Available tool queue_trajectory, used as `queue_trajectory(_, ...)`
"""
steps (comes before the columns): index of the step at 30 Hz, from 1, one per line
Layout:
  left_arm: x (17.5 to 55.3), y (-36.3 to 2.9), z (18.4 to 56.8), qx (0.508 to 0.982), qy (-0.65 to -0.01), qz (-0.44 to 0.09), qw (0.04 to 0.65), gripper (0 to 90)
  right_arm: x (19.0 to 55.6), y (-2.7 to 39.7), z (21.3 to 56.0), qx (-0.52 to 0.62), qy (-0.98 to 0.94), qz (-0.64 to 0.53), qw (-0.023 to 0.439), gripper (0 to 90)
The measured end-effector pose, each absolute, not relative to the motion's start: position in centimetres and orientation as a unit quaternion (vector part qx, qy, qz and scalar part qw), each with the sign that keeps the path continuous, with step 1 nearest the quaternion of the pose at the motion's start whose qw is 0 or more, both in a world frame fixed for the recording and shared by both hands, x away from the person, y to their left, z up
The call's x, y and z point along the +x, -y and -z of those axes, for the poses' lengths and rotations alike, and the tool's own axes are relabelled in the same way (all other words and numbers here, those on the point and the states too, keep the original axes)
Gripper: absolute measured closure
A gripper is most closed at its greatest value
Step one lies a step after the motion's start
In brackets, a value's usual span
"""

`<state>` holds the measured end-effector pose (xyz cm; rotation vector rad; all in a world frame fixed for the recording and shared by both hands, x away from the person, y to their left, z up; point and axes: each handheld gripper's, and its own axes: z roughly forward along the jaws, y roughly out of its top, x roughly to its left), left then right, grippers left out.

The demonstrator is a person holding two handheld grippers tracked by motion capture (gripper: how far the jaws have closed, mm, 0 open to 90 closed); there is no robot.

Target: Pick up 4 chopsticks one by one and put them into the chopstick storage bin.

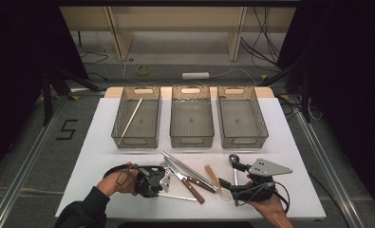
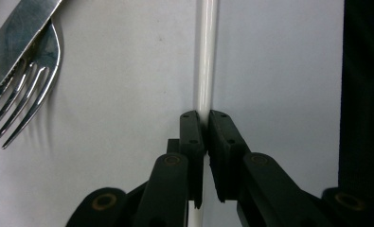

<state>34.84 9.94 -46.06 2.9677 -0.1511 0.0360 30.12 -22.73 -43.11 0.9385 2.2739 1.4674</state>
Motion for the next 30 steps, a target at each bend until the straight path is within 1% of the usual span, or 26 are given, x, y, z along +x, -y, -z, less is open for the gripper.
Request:
queue_trajectory(5, 34.9, -9.9, 46.0, 0.995, 0.06, -0.01, 0.078, 84.2, 30.1, 22.7, 43.1, 0.323, -0.786, -0.508, 0.138, 25.2)
queue_trajectory(16, 34.8, -10.2, 45.9, 0.995, 0.053, 0.012, 0.081, 84.5, 30.1, 22.7, 43.1, 0.322, -0.786, -0.509, 0.138, 25.3)
queue_trajectory(23, 34.9, -10.4, 45.0, 0.994, 0.045, 0.021, 0.101, 84.5, 30.1, 22.6, 43.1, 0.322, -0.787, -0.508, 0.136, 25.3)
queue_trajectory(30, 35.2, -10.5, 43.9, 0.99, 0.019, 0.025, 0.137, 84.5, 30.1, 22.7, 43.1, 0.322, -0.787, -0.508, 0.137, 25.3)
